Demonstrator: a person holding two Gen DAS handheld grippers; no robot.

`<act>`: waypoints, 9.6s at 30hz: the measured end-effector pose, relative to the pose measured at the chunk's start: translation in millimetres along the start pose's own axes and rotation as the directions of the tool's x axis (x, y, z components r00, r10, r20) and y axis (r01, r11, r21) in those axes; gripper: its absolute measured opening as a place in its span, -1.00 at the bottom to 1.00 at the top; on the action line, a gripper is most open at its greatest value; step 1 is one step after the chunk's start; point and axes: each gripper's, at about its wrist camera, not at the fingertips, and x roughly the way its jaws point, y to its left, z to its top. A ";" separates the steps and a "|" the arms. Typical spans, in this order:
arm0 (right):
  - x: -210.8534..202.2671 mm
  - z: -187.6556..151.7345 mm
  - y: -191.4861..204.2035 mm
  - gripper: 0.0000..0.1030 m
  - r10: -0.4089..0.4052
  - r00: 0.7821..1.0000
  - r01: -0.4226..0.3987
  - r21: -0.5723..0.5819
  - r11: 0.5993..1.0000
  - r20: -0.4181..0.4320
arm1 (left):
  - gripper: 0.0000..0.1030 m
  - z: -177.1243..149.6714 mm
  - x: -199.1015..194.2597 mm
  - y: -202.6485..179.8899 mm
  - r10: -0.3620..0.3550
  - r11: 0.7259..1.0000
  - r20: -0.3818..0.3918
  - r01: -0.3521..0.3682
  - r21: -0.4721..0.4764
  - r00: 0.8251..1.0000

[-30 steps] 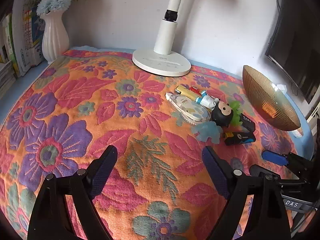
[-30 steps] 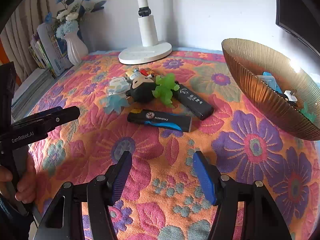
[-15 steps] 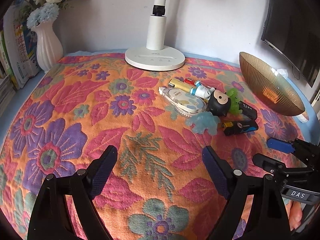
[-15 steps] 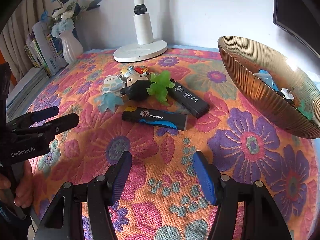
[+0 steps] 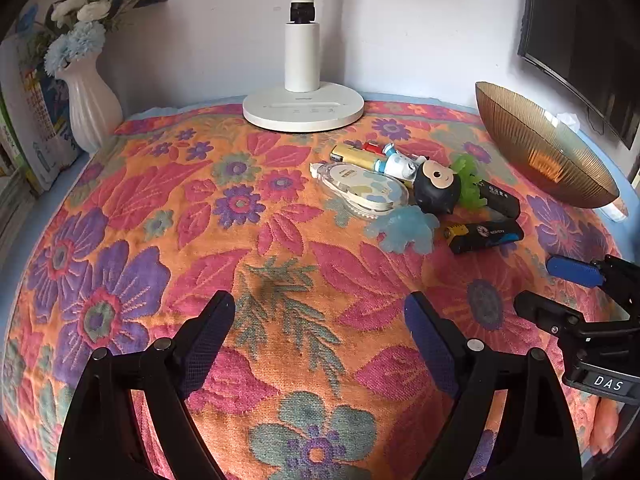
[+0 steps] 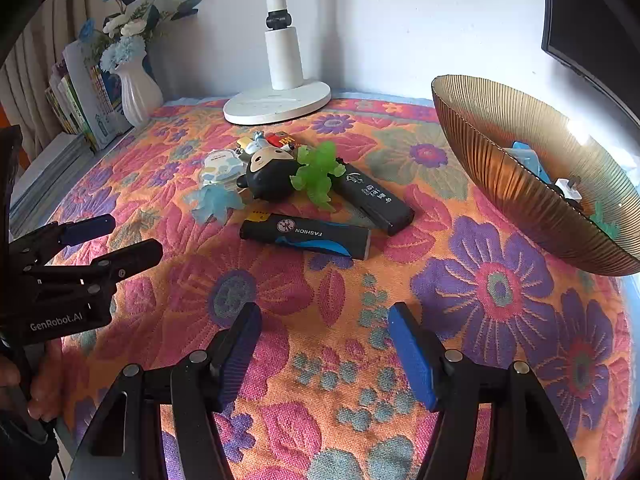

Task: Organize rigid objects
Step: 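Move both open tools back toward the remaining items on the quilt, then grasp the light-blue translucent figure with the left tool while the right tool grasps the FASHION lighter, then carry the blue figure and lighter over the glass bowl and open both tools, then move both open tools back toward the remaining items on the quilt, then grasp the clear oval tape dispenser with the left tool while the right tool grasps the black USB stick, then carry the tape dispenser and USB stick over the glass bowl and open both tools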

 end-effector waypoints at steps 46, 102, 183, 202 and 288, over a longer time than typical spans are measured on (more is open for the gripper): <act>5.5 9.2 29.0 -0.58 0.012 0.997 -0.024 -0.153 0.988 -0.078 | -0.10 18.2 2.3 -23.3 -0.235 0.972 -0.022 0.235 0.011 0.972; -80.5 87.4 -246.3 -0.53 -0.388 0.922 0.356 0.345 0.868 0.024 | 0.00 169.8 14.5 -199.4 -0.388 0.910 0.075 0.368 0.191 0.919; 4.2 2.6 7.6 1.00 0.077 0.996 -0.075 0.047 0.996 -0.036 | 0.98 -1.0 0.2 32.3 -0.103 0.958 0.003 0.100 -0.267 0.995; 2.0 55.7 -39.9 0.34 -0.069 0.994 0.076 0.076 0.994 -0.081 | 0.90 67.0 21.4 -7.3 0.068 0.998 -0.118 -0.068 0.000 0.991; -77.0 64.3 -226.7 -0.54 -0.440 0.898 0.418 0.349 0.839 -0.016 | 0.02 165.8 4.4 -223.3 -0.395 0.889 0.059 0.365 0.278 0.917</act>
